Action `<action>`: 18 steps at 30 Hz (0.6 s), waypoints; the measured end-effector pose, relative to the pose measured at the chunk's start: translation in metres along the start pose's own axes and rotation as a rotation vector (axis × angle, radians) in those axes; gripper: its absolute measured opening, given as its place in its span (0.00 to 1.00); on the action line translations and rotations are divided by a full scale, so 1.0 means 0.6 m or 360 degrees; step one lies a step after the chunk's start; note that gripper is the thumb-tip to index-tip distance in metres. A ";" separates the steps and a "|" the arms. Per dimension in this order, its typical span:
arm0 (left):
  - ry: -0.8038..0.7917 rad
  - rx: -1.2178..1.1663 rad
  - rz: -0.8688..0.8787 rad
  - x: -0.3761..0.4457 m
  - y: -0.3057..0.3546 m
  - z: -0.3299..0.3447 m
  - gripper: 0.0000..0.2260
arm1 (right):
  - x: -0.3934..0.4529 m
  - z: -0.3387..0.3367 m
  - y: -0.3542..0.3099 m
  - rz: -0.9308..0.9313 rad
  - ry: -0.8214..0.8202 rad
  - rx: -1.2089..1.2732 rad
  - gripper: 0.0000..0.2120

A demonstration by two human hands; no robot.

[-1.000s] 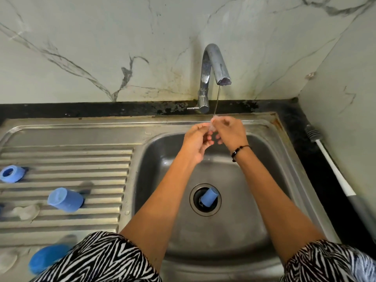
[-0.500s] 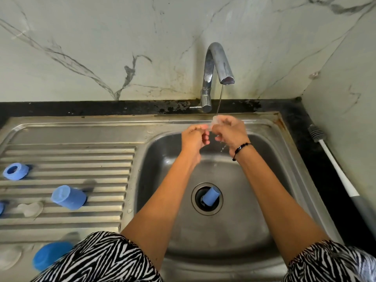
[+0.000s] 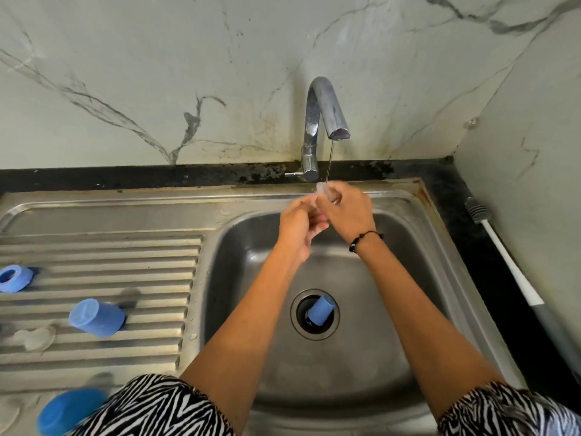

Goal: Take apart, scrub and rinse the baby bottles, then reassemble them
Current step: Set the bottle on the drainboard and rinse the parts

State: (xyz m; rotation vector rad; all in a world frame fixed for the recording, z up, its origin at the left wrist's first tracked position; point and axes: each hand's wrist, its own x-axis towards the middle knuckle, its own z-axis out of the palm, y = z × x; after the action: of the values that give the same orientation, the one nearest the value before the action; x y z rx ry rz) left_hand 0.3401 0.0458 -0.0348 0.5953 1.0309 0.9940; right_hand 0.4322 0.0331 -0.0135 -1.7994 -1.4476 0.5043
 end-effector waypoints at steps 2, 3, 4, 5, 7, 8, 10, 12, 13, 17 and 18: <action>-0.0079 0.0061 0.0127 -0.001 0.005 0.001 0.13 | 0.001 0.003 0.011 0.0276 -0.0011 0.0342 0.09; -0.0113 0.0122 0.0196 -0.003 0.007 0.003 0.14 | 0.001 0.003 0.014 0.0432 -0.0009 0.0507 0.12; -0.0155 0.0205 0.0262 -0.005 0.009 0.006 0.13 | 0.000 0.003 0.015 0.0583 -0.0007 0.0669 0.16; -0.0189 0.0305 0.0322 -0.007 0.012 0.010 0.13 | -0.001 0.003 0.014 0.0686 -0.0021 0.0775 0.18; -0.0180 0.0545 0.0432 -0.005 0.019 0.020 0.11 | -0.002 0.001 0.011 0.0742 -0.0049 0.0817 0.21; -0.0126 0.0655 0.0493 -0.002 0.020 0.023 0.09 | -0.002 0.001 0.008 0.0749 -0.0062 0.0841 0.22; 0.0013 0.0786 0.0614 0.009 0.024 0.026 0.08 | -0.001 -0.001 0.002 0.0806 -0.0122 0.0985 0.21; 0.0099 0.0901 0.0679 0.020 0.027 0.027 0.11 | -0.001 -0.002 0.002 0.0876 -0.0234 0.1181 0.20; 0.0119 0.0939 0.0694 0.022 0.028 0.028 0.12 | -0.002 -0.002 0.003 0.0886 -0.0266 0.1274 0.19; 0.0287 0.0840 0.0597 0.025 0.020 0.029 0.12 | -0.005 0.005 0.002 0.0664 -0.0191 0.1240 0.10; 0.0331 0.0772 0.0540 0.024 0.018 0.028 0.13 | -0.004 0.009 0.003 0.0588 -0.0153 0.1139 0.07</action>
State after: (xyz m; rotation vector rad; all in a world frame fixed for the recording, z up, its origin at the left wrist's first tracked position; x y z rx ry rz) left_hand 0.3535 0.0639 -0.0253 1.1103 1.4021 1.1221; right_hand 0.4291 0.0322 -0.0186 -1.4501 -0.8187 1.1446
